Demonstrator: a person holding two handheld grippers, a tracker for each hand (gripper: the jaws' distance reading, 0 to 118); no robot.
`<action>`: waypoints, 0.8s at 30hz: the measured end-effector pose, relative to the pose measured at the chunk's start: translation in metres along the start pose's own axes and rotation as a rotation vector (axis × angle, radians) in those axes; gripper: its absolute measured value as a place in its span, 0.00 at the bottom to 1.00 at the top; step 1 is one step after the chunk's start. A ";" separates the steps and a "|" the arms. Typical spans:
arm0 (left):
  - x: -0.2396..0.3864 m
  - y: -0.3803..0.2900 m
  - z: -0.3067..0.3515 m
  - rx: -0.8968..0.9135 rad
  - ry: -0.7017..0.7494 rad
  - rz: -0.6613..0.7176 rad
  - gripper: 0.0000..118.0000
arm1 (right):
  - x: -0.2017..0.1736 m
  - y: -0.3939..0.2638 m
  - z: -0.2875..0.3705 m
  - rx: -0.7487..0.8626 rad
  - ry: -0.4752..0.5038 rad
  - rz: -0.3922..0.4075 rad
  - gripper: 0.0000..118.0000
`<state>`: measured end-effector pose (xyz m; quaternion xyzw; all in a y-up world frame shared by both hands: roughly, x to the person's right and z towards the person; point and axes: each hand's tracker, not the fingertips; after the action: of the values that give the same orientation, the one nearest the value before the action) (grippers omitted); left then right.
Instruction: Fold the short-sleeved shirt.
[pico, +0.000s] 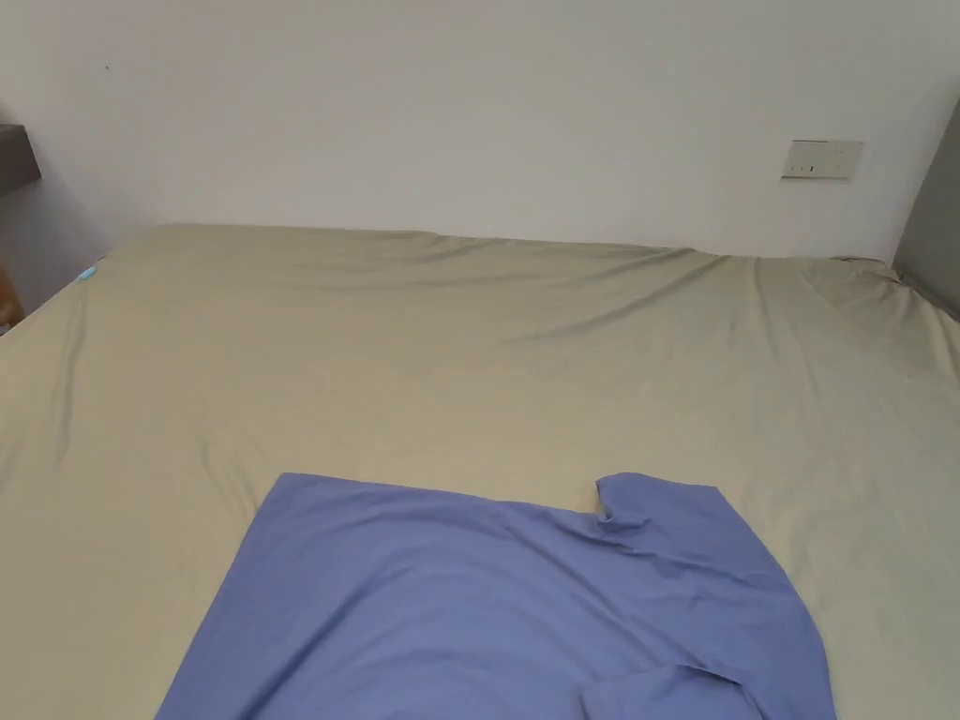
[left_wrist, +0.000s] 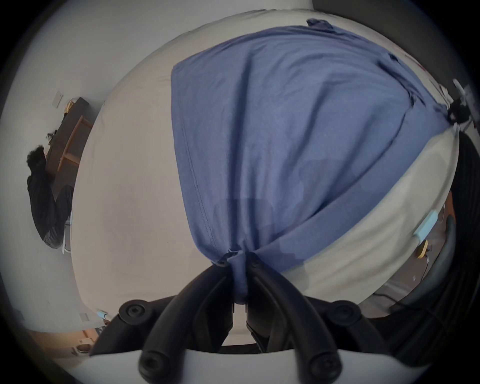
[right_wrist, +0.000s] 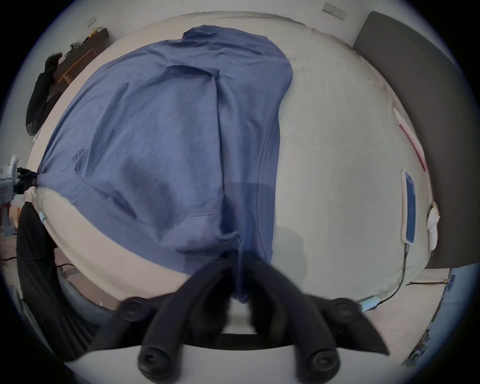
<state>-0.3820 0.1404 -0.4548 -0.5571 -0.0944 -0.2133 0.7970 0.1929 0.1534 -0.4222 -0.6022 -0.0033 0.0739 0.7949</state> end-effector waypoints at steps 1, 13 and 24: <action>-0.002 0.003 0.007 0.041 0.007 0.030 0.17 | -0.001 0.004 0.006 0.037 -0.024 0.000 0.69; 0.006 0.094 0.140 0.822 0.114 0.350 0.83 | -0.067 0.082 0.162 0.798 -0.047 -0.022 0.76; 0.012 0.171 0.128 0.886 0.164 0.301 0.00 | -0.103 0.125 0.164 0.927 -0.065 -0.007 0.01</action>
<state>-0.2843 0.3060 -0.5491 -0.1522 -0.0314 -0.0778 0.9848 0.0612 0.3310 -0.4879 -0.1806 0.0030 0.0836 0.9800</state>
